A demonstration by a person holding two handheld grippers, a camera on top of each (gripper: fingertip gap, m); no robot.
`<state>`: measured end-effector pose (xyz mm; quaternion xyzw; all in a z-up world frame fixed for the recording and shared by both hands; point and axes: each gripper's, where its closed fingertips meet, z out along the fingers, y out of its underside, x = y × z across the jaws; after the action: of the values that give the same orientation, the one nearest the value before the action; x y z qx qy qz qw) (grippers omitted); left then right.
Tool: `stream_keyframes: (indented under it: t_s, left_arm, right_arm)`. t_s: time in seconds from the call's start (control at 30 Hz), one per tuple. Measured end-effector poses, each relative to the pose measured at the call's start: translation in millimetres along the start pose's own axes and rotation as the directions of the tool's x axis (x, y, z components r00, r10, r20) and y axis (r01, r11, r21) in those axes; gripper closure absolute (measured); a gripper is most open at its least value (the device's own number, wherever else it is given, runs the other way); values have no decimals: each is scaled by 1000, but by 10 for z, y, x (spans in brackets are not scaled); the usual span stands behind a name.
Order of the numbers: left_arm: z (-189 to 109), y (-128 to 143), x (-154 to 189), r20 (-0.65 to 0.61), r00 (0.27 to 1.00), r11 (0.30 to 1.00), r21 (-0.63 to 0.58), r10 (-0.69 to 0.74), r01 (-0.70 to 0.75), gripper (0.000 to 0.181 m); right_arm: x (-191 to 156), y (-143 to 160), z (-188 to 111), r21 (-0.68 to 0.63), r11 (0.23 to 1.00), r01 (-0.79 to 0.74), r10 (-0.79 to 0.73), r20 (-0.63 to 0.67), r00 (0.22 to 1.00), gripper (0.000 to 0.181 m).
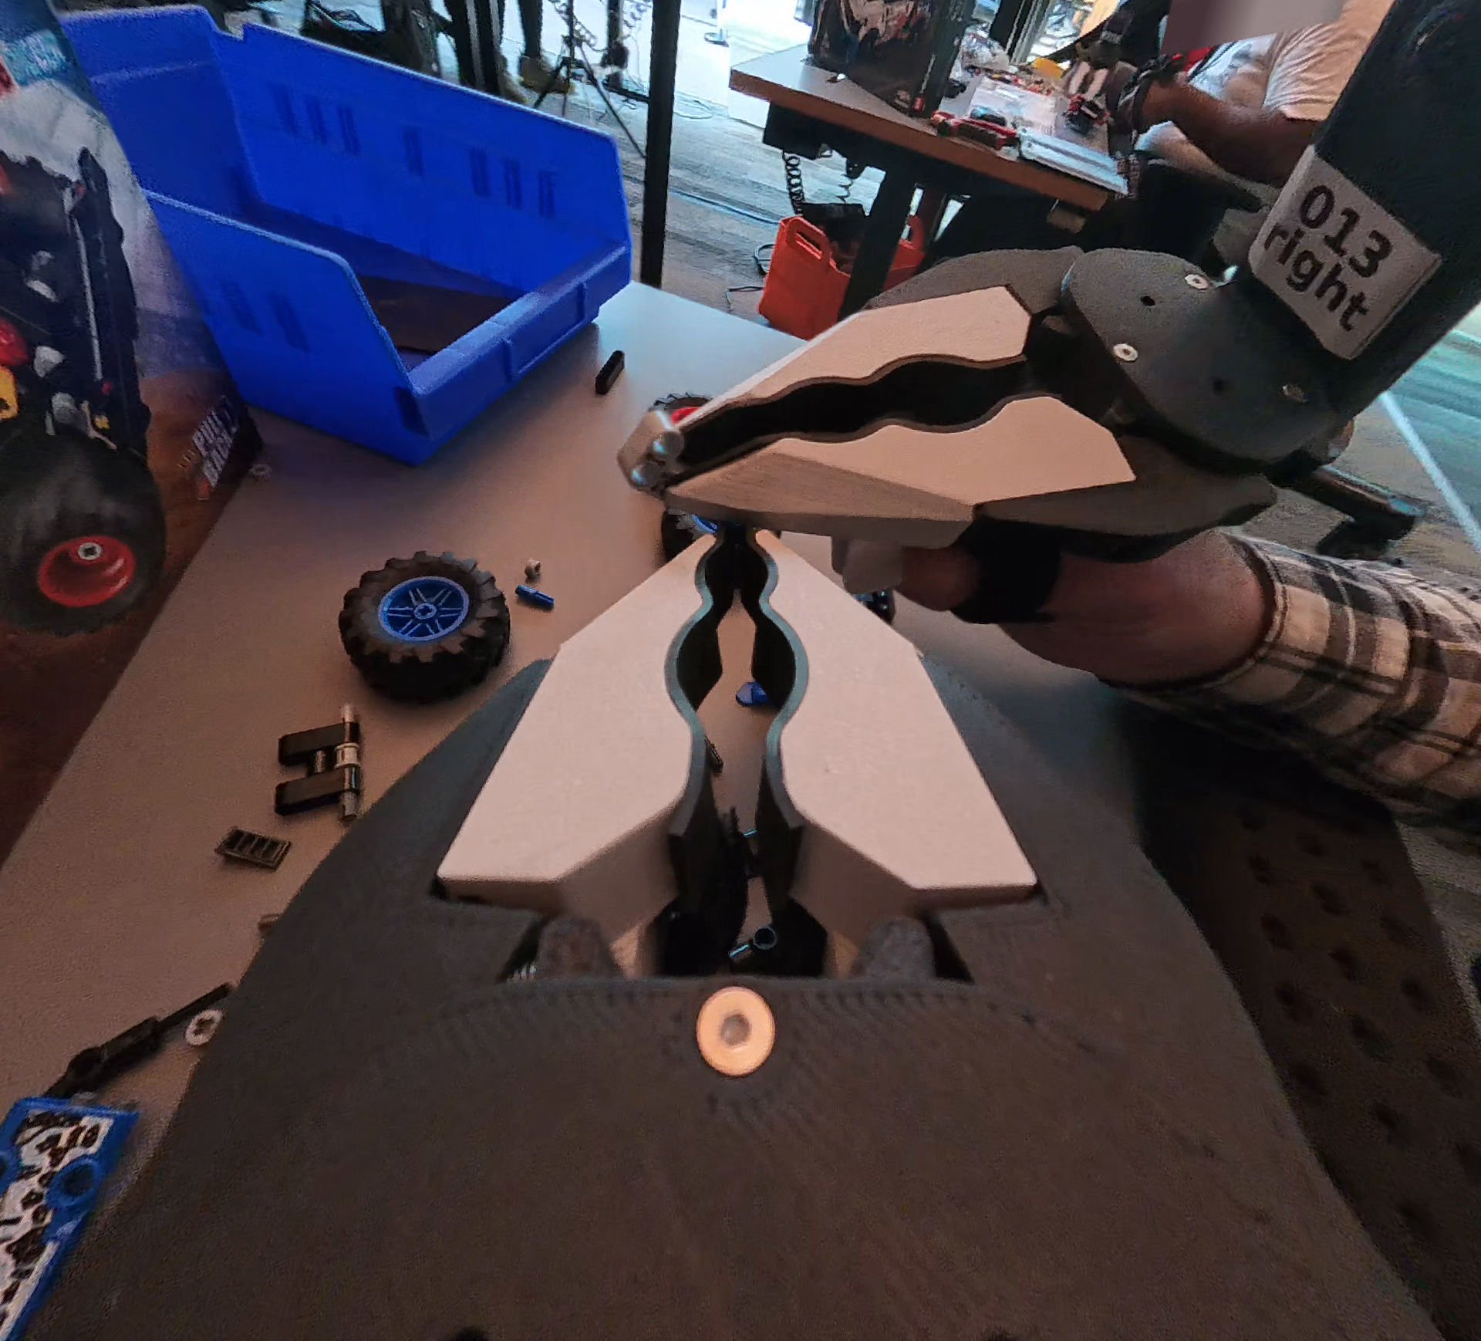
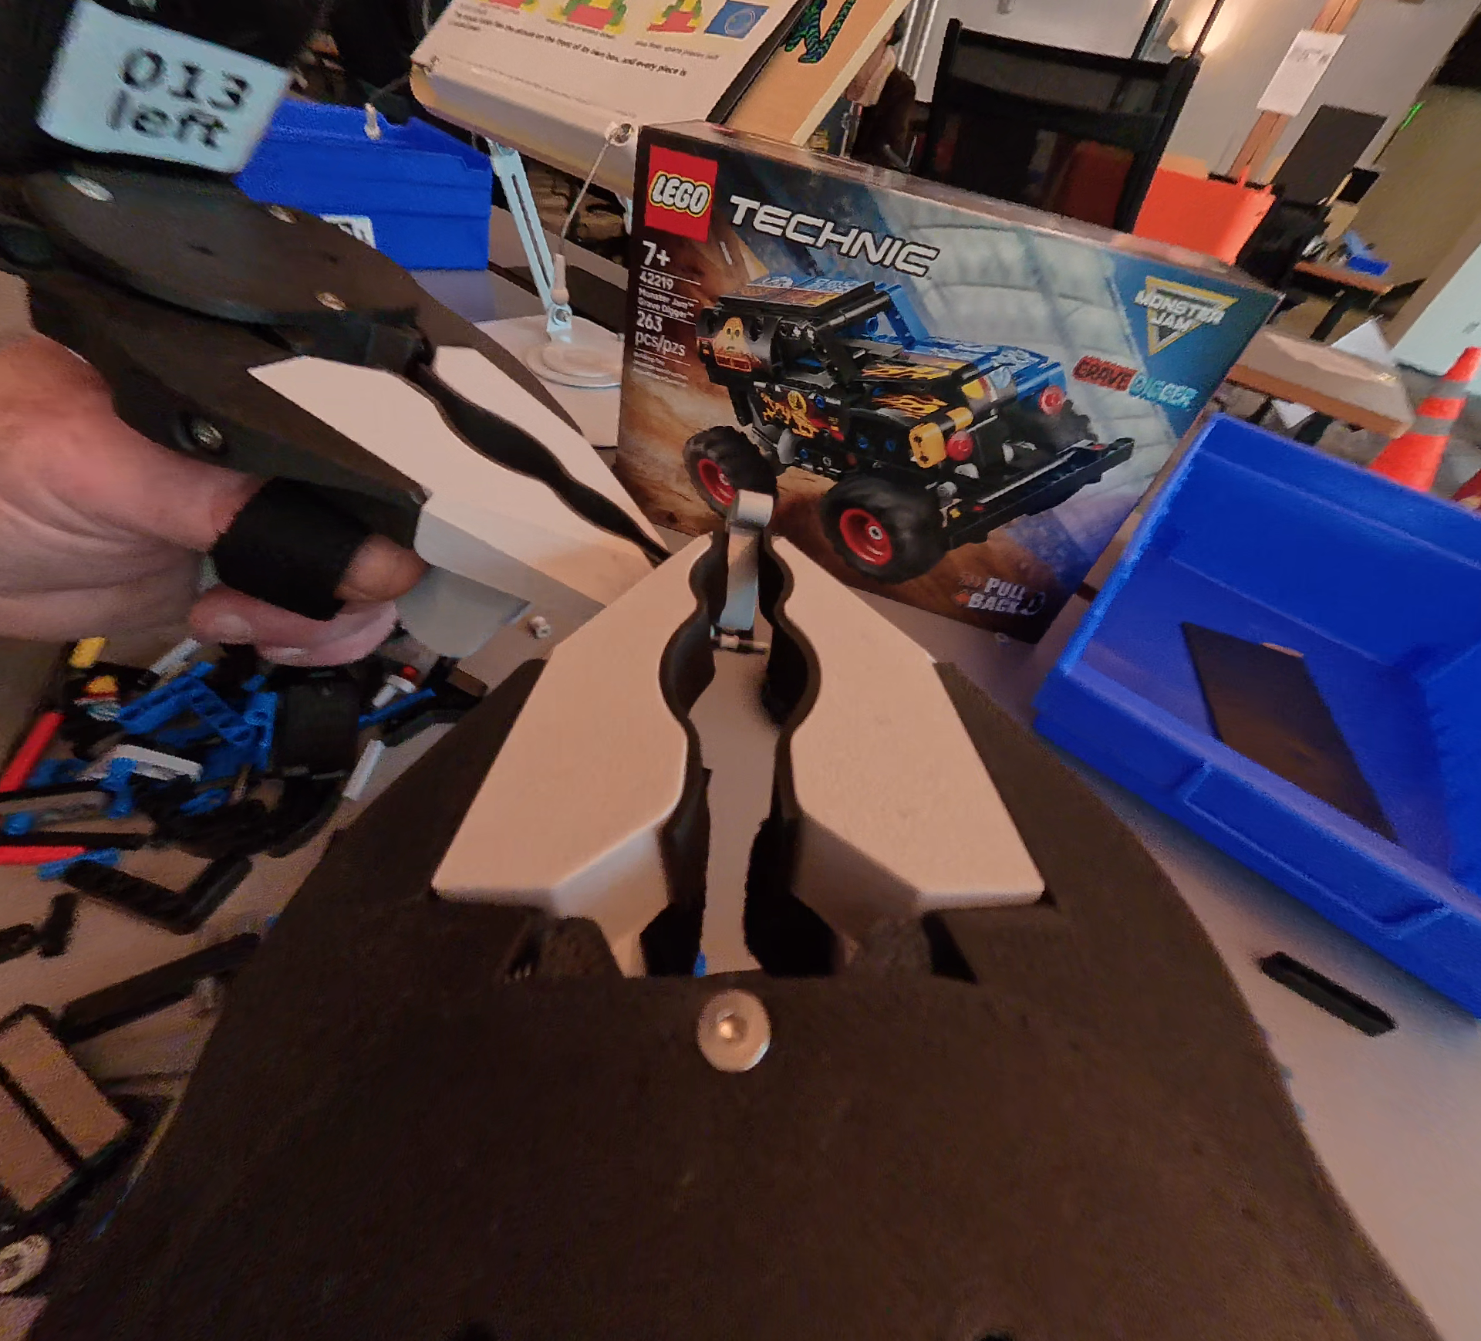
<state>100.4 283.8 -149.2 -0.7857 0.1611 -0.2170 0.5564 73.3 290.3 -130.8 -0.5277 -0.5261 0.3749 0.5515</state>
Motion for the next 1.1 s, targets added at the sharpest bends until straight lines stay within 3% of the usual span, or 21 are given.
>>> stream_keyframes:
  t_s: [0.13,0.2,0.37,0.5,0.57,0.7,0.8,0.83,0.93,1.1]
  left_arm:
    - [-39,-73,299,-42,993,993,9,115,-114,181]
    - [-24,-30,236,3,979,978,-36,203,-203,181]
    - [-161,-52,-11,-7,999,999,-1,48,-48,181]
    - [-129,34,7,-40,999,999,-36,26,-28,181]
    - [-125,85,8,-61,998,997,-75,20,-25,172]
    - [-100,52,52,-82,997,999,-44,6,-10,155]
    - [-86,25,25,-44,999,999,-24,28,-29,160]
    - [-95,11,15,-40,999,1000,-9,22,-22,172]
    - [-90,31,26,-54,999,1000,-4,8,-8,178]
    - [-147,-20,34,-80,995,998,15,58,-57,181]
  right_arm:
    - [266,149,-25,-82,996,41,-51,-123,991,176]
    - [215,71,-47,-34,999,17,-19,-66,998,176]
    - [53,-89,-76,83,990,-117,111,74,991,176]
    - [12,-93,-87,101,973,-208,191,160,969,176]
    - [-19,-38,-60,66,972,-226,211,184,960,176]
    - [-93,-13,-27,47,976,-212,198,203,959,176]
    - [-131,-17,-11,54,982,-182,168,198,966,176]
    - [-131,-35,-21,64,979,-192,175,204,963,175]
    - [-146,-49,-26,73,982,-176,159,195,968,175]
    - [-124,-146,-109,115,962,-249,213,261,942,172]
